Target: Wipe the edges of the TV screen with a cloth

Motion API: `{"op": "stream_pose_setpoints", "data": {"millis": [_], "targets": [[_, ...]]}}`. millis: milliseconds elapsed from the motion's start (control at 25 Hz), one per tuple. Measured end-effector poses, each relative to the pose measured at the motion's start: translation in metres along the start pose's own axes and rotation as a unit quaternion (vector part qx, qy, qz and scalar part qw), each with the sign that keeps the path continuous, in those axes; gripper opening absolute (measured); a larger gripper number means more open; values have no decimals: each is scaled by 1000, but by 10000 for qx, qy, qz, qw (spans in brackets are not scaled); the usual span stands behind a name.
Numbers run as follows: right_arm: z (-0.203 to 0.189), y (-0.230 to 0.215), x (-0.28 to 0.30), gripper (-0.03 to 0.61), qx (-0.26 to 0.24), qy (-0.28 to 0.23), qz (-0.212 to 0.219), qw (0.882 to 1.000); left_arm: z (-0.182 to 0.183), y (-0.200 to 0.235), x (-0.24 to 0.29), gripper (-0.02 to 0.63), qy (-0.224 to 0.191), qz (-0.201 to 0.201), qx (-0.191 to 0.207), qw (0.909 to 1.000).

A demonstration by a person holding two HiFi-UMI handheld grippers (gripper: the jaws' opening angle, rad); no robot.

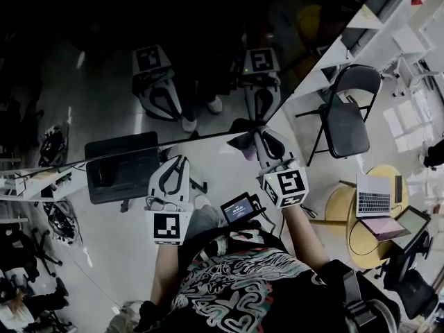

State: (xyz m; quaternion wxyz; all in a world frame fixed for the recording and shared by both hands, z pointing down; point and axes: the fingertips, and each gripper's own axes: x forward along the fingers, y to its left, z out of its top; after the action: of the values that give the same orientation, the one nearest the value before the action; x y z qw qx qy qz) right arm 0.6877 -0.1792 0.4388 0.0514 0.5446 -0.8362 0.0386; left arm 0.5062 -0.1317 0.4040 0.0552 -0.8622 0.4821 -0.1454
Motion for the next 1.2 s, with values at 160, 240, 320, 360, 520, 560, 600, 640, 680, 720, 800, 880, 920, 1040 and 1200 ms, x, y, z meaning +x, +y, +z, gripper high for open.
{"op": "stream_pose_setpoints", "data": {"millis": [160, 240, 320, 360, 520, 560, 600, 640, 680, 720, 800, 880, 920, 1040, 1200], "targets": [[0, 1, 2, 38, -19, 20, 38, 10000, 3, 5, 2, 40, -321, 158, -259, 9990], [1, 4, 3, 38, -36, 39, 59, 10000, 3, 7, 1, 40, -349, 213, -319, 9987], [0, 6, 4, 38, -54, 61, 87, 9999, 1, 8, -2, 40, -284, 243, -332, 9988], [0, 7, 4, 38, -71, 71, 104, 9999, -1, 7, -3, 40, -188, 235, -282, 9992], [0, 9, 6, 37, -116, 78, 150, 9998, -5, 6, -5, 40, 5, 232, -187, 9996], [1, 9, 6, 38, -118, 74, 156, 9998, -5, 6, -6, 40, 45, 230, -153, 9996], [1, 9, 6, 37, -117, 73, 164, 9998, -5, 6, -6, 40, 69, 237, -137, 9996], [1, 10, 6, 37, -117, 76, 174, 9998, -5, 6, -7, 40, 82, 249, -132, 9996], [1, 10, 6, 37, -115, 79, 186, 9997, -5, 5, -8, 40, 91, 263, -129, 9995], [1, 11, 6, 38, -113, 80, 199, 9997, -5, 5, -9, 40, 96, 275, -124, 9995], [0, 13, 7, 38, -105, 79, 223, 9997, -4, 6, -9, 40, 41, 299, -135, 9995], [1, 15, 9, 38, -101, 80, 251, 9996, 1, 7, -8, 40, -207, 353, -241, 9989], [1, 17, 10, 38, -102, 83, 265, 9996, 2, 7, -8, 40, -289, 376, -287, 9985], [0, 18, 11, 38, -101, 95, 273, 9995, -5, 7, -11, 40, -21, 364, -190, 9992], [1, 19, 12, 38, -120, 85, 292, 9995, -6, 14, -14, 40, -15, 606, -198, 9980]]}}
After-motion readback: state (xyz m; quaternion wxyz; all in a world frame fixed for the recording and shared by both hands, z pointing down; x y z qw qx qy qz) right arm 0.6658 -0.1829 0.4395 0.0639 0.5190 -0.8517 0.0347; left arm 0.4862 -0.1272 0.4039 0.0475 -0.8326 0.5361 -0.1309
